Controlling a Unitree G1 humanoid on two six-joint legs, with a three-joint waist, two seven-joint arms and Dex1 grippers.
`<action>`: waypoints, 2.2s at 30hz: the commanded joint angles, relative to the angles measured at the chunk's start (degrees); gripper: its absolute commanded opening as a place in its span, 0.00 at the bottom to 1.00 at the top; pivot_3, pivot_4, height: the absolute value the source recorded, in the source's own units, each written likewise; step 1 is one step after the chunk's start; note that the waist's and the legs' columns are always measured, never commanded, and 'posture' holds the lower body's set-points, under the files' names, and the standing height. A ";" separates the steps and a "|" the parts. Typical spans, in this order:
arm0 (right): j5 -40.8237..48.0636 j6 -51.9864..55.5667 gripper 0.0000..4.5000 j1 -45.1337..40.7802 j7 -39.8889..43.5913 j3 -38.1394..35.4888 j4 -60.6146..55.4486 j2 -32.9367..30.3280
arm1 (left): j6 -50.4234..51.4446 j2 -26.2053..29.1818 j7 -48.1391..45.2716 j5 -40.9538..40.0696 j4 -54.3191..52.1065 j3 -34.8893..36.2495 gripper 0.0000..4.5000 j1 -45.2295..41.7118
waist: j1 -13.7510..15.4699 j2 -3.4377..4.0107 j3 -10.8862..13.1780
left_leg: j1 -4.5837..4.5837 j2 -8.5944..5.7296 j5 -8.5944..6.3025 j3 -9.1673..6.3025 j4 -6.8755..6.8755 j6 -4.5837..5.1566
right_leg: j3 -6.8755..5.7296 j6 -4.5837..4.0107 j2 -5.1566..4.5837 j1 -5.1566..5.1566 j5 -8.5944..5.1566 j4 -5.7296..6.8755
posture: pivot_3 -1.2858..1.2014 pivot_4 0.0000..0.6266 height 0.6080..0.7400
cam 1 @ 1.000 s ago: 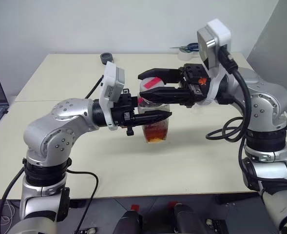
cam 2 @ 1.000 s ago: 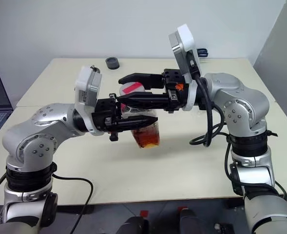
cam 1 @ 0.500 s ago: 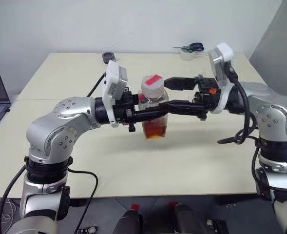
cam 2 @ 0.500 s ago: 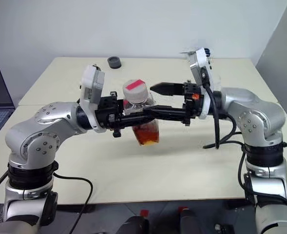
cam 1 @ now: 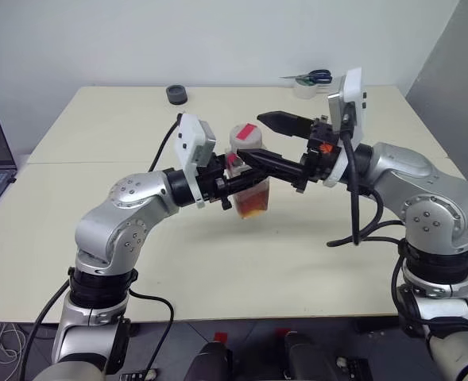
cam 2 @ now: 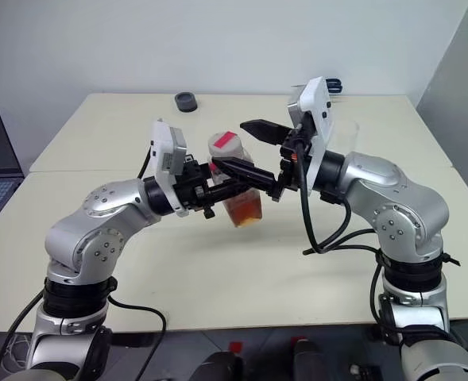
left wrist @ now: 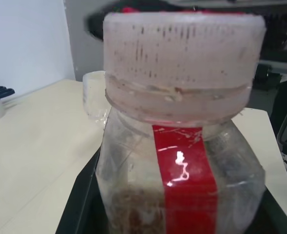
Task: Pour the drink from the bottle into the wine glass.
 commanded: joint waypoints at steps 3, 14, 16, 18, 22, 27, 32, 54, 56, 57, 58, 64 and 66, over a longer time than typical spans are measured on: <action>-0.37 -2.41 0.91 -1.51 -0.83 0.57 -1.06 1.36 | -1.57 0.14 -0.65 -0.02 -1.01 0.61 0.39 -1.25 | -0.04 0.00 0.00 | 0.00 0.00 0.00 0.00 0.00 0.00 | 0.00 0.00 0.00 0.00 0.00 0.00 | 0.52 0.24 1.00; 3.17 -1.46 0.41 -1.89 1.08 0.04 -0.79 1.73 | -0.07 1.81 -3.53 -2.72 -3.87 0.64 0.39 0.21 | -0.07 0.00 0.00 | 0.01 0.00 0.00 0.00 -0.01 0.00 | -0.03 0.00 0.01 0.00 0.00 0.01 | 0.52 0.24 1.00; 5.51 -1.12 0.41 -2.88 5.35 0.36 -0.08 0.91 | 1.54 3.08 -6.53 -6.34 -6.43 0.61 0.39 0.22 | -0.10 0.01 0.01 | 0.01 0.01 0.00 0.00 -0.02 0.00 | -0.02 0.00 0.01 0.00 0.00 0.01 | 0.52 0.24 1.00; 6.95 -0.98 0.41 -4.39 9.38 0.86 1.27 -0.14 | 3.23 4.30 -8.85 -9.70 -8.23 0.81 0.39 -0.34 | -0.15 0.04 0.04 | 0.01 0.01 0.00 0.01 -0.02 0.01 | -0.04 0.00 0.02 -0.01 0.00 0.01 | 0.52 0.24 1.00; 7.83 -1.46 0.41 -9.90 18.07 2.27 7.91 -1.41 | 6.39 5.57 -11.63 -15.59 -8.92 1.79 0.39 -3.73 | -0.21 0.04 0.04 | 0.03 0.01 -0.01 -0.01 -0.01 0.02 | -0.10 0.00 0.04 0.03 0.00 0.01 | 0.52 0.24 1.00; 6.15 -2.35 0.41 -13.67 23.24 3.27 12.93 -1.49 | 7.51 6.29 -13.28 -16.92 -7.69 1.85 0.39 -6.52 | -0.22 0.04 0.04 | 0.06 0.00 -0.01 -0.01 0.01 0.02 | -0.11 0.00 0.05 0.09 0.00 -0.01 | 0.52 0.24 1.00; 3.97 -2.69 0.41 -14.03 25.69 3.59 15.22 -3.69 | 7.48 8.28 -15.27 -16.25 -7.14 2.36 0.39 -5.77 | -0.21 0.04 0.04 | 0.05 0.01 -0.01 -0.01 -0.02 0.02 | -0.08 0.00 0.04 0.04 0.00 -0.01 | 0.52 0.24 1.00; 9.78 3.02 0.99 -4.39 12.59 -2.61 0.37 -8.53 | 3.68 7.60 -15.93 -10.39 -0.26 1.00 0.39 -5.66 | -0.17 0.04 0.05 | 0.01 0.02 -0.01 -0.01 -0.03 0.02 | -0.06 0.00 0.01 0.03 0.00 -0.04 | 0.52 0.24 1.00; 8.86 1.85 0.99 -5.45 11.77 -1.74 0.68 -7.18 | 3.53 7.21 -16.05 -10.05 0.09 0.71 0.39 -6.00 | -0.17 0.04 0.05 | 0.01 0.02 -0.01 -0.01 -0.03 0.02 | -0.06 0.00 0.01 0.04 0.00 -0.04 | 0.52 0.24 1.00; 8.14 1.09 0.99 -5.97 11.25 -1.31 0.99 -6.30 | 3.27 6.98 -16.01 -9.77 0.33 0.49 0.39 -6.15 | -0.16 0.04 0.05 | 0.02 0.02 -0.01 -0.01 -0.02 0.02 | -0.05 0.00 0.01 0.04 0.00 -0.04 | 0.52 0.24 1.00; 7.64 0.51 0.99 -6.37 10.84 -0.97 1.28 -5.62 | 3.11 6.81 -15.97 -9.60 0.54 0.33 0.39 -6.25 | -0.15 0.04 0.05 | 0.02 0.01 -0.01 -0.01 -0.01 0.02 | -0.06 0.00 0.01 0.04 0.00 -0.04 | 0.52 0.24 1.00; 4.81 -2.47 0.99 -7.30 10.85 0.94 3.21 -3.51 | 2.92 6.28 -15.46 -9.49 -0.13 0.08 0.39 -5.97 | -0.14 0.04 0.05 | 0.02 0.01 -0.01 -0.02 0.00 0.01 | -0.06 0.00 0.01 0.04 0.00 -0.03 | 0.52 0.24 1.00; 4.55 -2.79 0.99 -7.40 11.56 0.91 3.70 -3.78 | 2.78 6.15 -15.05 -9.29 -0.26 0.15 0.39 -5.72 | -0.14 0.04 0.05 | 0.01 0.01 0.00 -0.03 -0.01 0.01 | -0.06 0.00 0.01 0.03 0.00 -0.03 | 0.52 0.24 1.00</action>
